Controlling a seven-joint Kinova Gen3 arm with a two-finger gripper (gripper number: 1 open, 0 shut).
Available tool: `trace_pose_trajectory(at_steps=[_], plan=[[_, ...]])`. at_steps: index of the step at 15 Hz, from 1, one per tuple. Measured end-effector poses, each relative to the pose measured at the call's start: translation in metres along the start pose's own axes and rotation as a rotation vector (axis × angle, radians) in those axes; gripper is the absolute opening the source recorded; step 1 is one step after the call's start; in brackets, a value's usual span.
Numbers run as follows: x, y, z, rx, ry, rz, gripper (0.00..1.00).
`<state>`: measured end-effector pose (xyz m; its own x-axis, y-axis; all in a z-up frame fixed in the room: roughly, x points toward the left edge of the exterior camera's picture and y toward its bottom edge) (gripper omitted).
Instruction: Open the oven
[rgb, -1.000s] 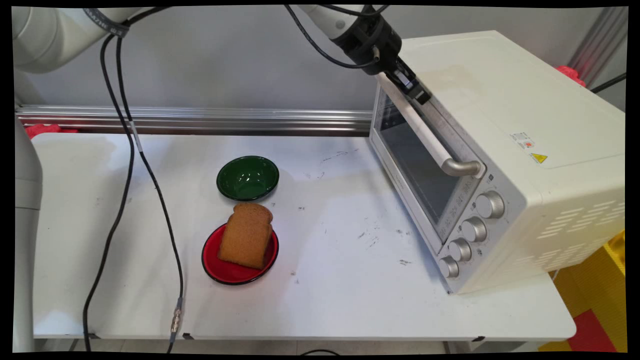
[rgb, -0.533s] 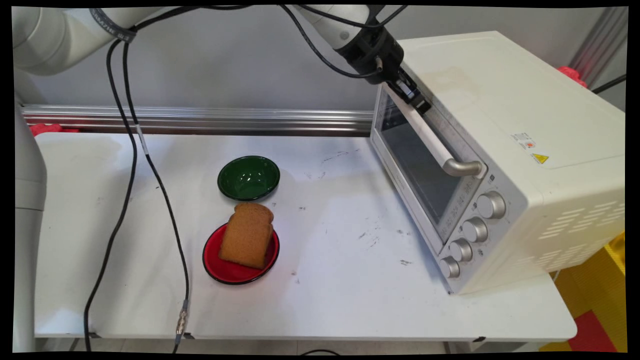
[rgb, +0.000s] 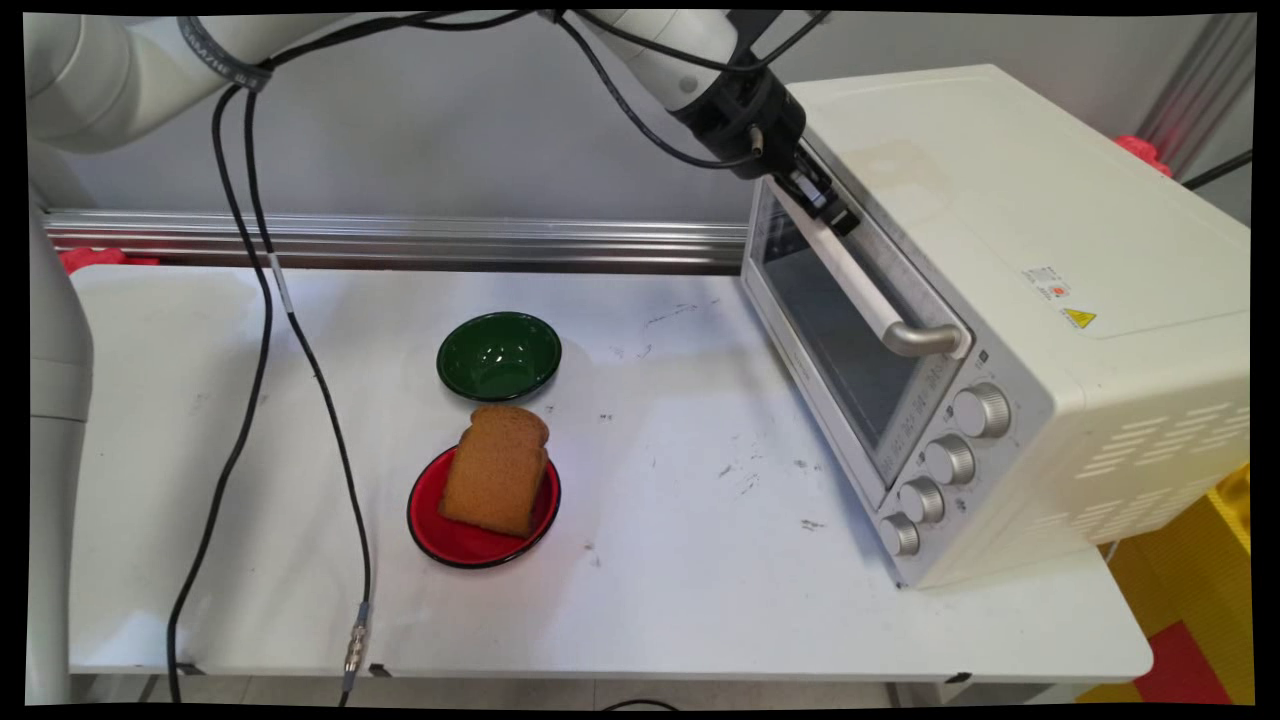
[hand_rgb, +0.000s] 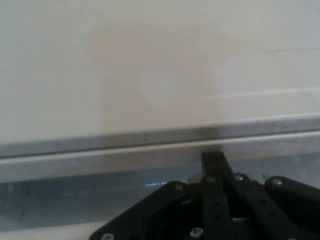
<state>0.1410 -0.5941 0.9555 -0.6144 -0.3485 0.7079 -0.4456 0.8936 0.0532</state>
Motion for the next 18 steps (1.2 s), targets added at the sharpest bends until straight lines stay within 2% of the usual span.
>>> trace_pose_trajectory(at_steps=[6,13,18], plan=[[-0.02,-0.004,0.0,0.008,-0.038,-0.002,0.0],[-0.052,-0.018,-0.013,0.033,-0.098,-0.005,0.0],[-0.062,-0.027,-0.019,0.041,-0.12,0.005,0.0]])
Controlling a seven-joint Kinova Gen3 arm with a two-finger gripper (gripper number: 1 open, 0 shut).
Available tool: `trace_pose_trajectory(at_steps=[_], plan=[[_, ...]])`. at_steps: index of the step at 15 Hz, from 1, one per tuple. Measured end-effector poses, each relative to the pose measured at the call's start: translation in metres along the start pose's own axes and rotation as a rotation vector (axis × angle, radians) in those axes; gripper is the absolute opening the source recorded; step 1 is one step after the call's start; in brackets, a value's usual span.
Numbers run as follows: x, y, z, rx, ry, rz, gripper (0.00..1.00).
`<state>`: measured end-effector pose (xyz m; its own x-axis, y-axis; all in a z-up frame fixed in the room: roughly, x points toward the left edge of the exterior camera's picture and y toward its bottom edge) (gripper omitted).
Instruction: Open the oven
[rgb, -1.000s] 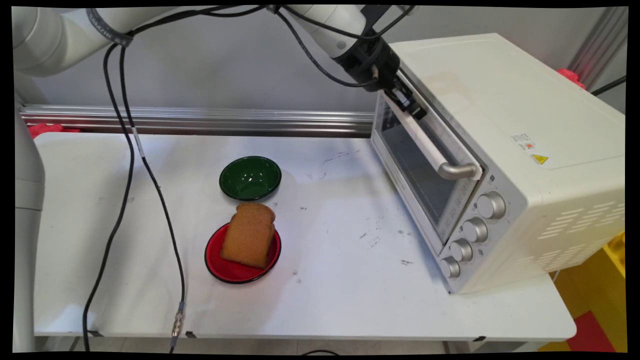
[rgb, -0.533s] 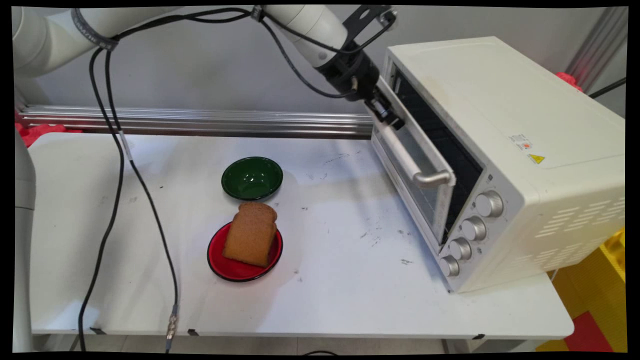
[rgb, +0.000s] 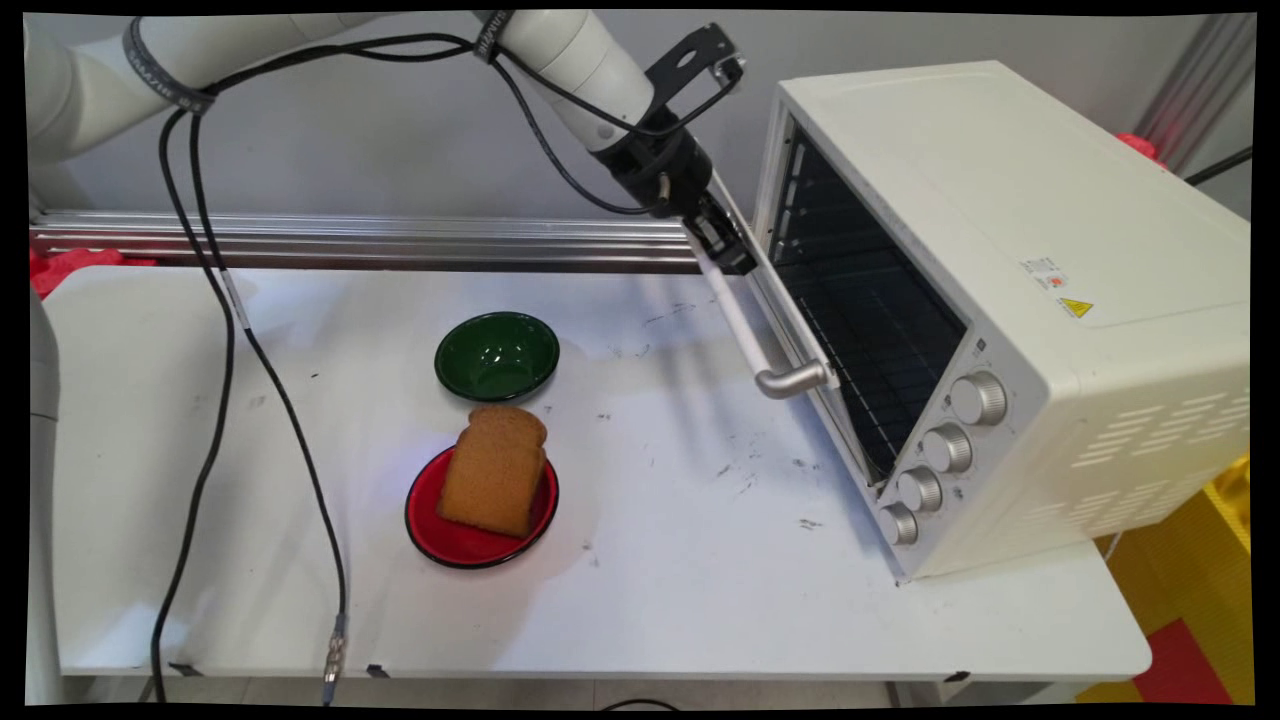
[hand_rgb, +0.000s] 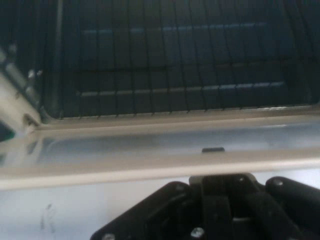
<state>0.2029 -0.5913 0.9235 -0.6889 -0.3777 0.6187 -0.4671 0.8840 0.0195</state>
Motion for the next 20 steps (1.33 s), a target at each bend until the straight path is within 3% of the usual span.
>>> trace_pose_trajectory(at_steps=[10,15,20], plan=[[-0.026,-0.016,-0.017,0.008,-0.04,0.0,0.0],[-0.041,-0.017,-0.024,-0.019,-0.047,0.002,0.0],[-0.062,-0.015,-0.028,-0.064,-0.023,0.004,0.0]])
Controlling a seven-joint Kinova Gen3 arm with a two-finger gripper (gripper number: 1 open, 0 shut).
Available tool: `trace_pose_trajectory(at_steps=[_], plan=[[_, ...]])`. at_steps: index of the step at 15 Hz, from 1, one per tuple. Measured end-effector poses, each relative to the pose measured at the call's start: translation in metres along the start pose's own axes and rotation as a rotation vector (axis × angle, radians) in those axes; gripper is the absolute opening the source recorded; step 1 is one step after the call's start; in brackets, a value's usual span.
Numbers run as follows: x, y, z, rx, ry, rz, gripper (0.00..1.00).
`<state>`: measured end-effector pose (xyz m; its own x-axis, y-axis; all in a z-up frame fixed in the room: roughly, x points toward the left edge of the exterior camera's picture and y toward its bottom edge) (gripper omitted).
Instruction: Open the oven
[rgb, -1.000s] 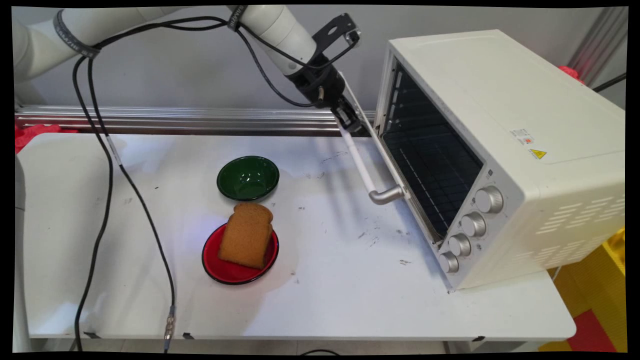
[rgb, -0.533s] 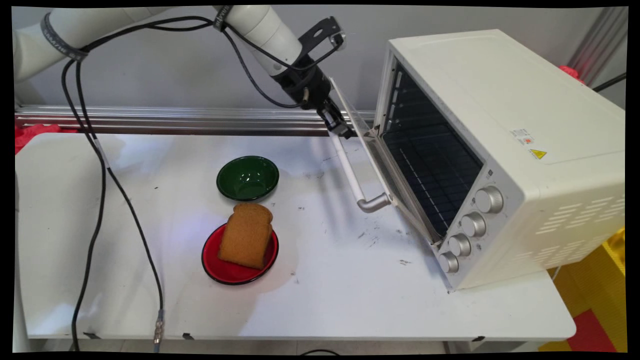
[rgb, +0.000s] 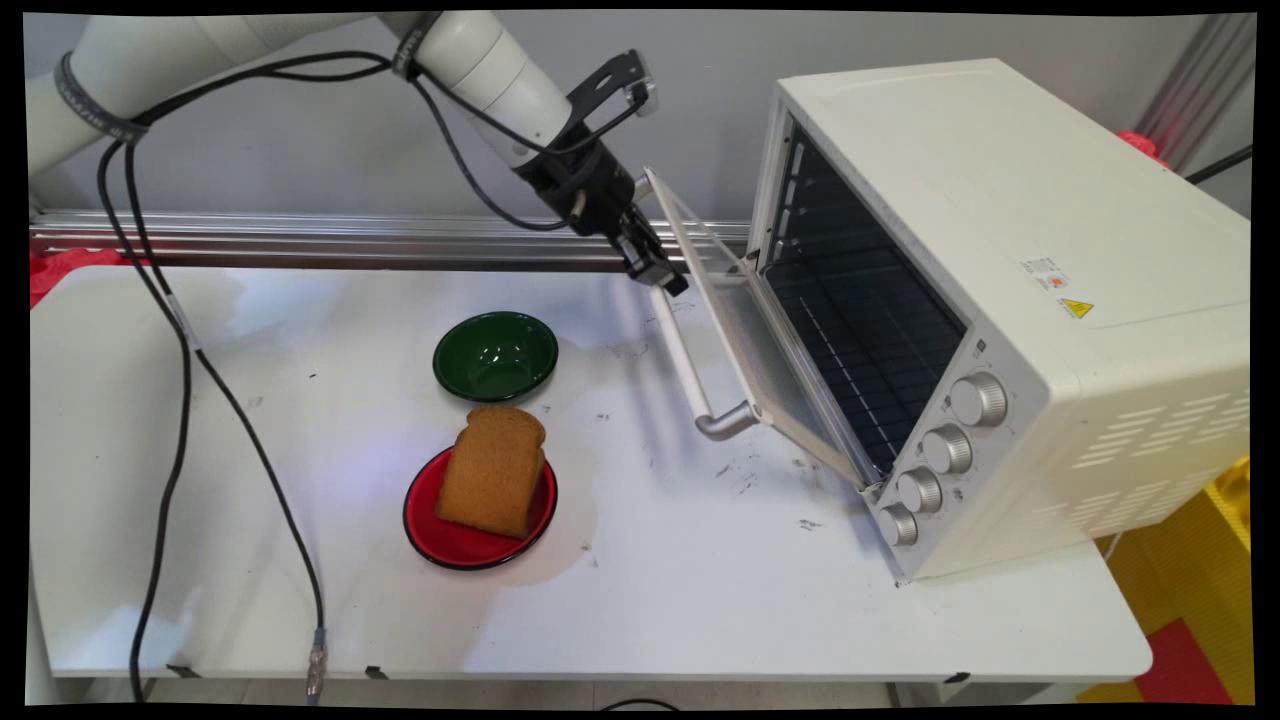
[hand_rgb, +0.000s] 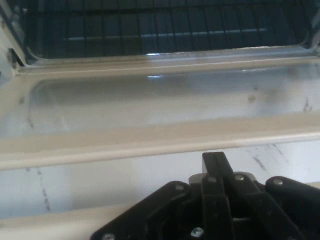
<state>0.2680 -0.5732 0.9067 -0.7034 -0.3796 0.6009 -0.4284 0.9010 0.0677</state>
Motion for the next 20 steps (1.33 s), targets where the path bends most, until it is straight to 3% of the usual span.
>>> trace_pose_trajectory(at_steps=[8,20], plan=[[-0.032,0.006,0.009,-0.055,0.032,0.016,0.0],[-0.07,0.001,0.023,-0.072,0.064,0.051,0.0]])
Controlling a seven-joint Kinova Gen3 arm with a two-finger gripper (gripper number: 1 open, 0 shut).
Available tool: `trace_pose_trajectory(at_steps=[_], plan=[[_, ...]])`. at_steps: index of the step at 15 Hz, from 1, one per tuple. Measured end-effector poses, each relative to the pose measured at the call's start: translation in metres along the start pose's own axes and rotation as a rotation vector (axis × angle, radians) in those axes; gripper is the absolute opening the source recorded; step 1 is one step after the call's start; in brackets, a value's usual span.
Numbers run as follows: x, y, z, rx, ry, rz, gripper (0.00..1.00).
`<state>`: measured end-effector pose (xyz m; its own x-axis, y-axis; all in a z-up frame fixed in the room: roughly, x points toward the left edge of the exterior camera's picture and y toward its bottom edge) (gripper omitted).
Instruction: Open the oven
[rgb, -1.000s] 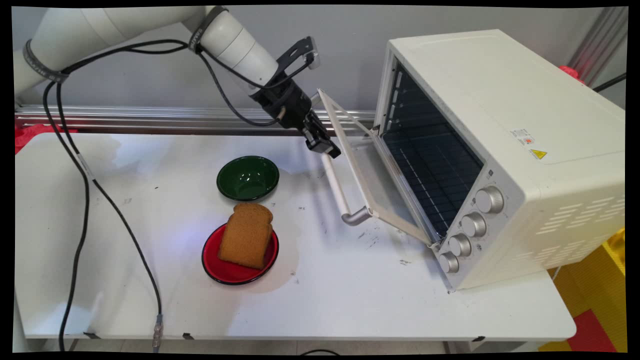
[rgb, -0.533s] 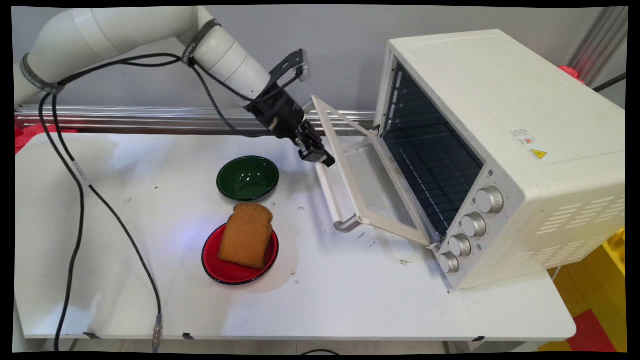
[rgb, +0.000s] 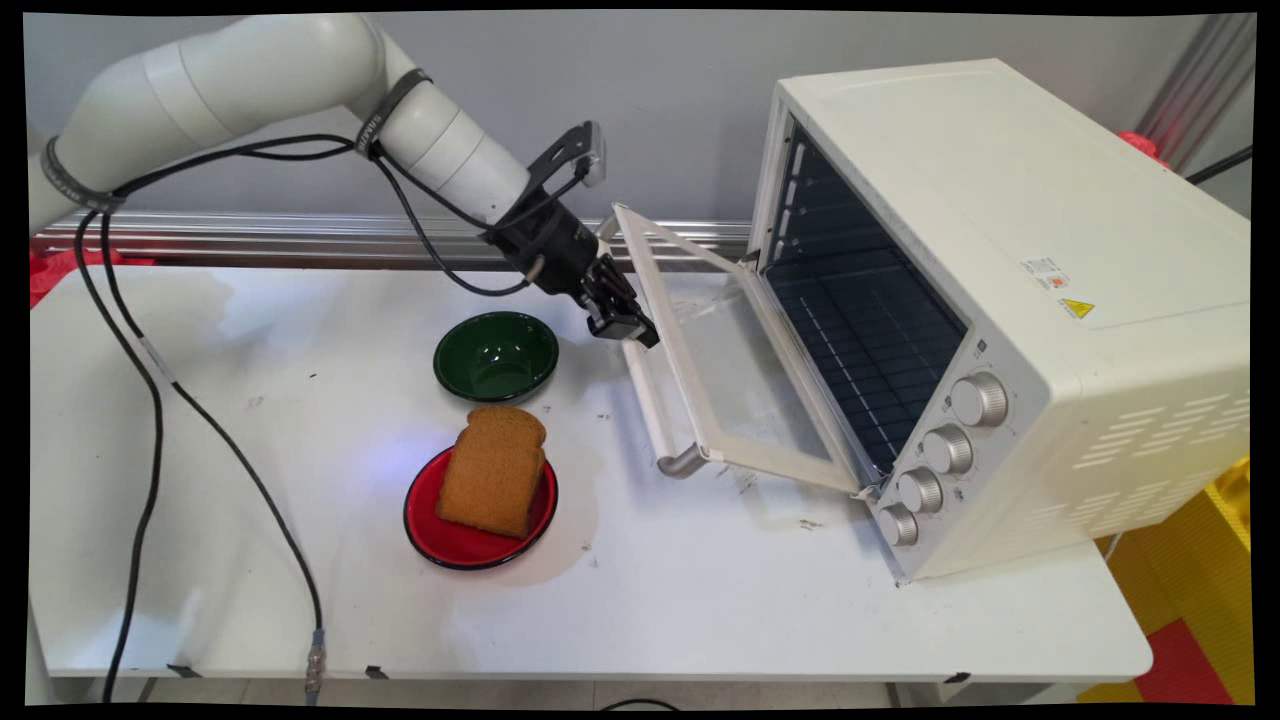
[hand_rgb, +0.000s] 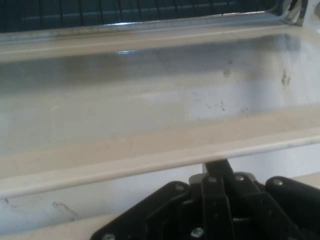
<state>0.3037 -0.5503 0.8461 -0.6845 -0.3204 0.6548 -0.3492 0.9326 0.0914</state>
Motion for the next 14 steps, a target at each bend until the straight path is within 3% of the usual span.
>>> trace_pose_trajectory(at_steps=[14], plan=[[-0.039,-0.005,0.013,-0.007,0.02,0.03,0.0]])
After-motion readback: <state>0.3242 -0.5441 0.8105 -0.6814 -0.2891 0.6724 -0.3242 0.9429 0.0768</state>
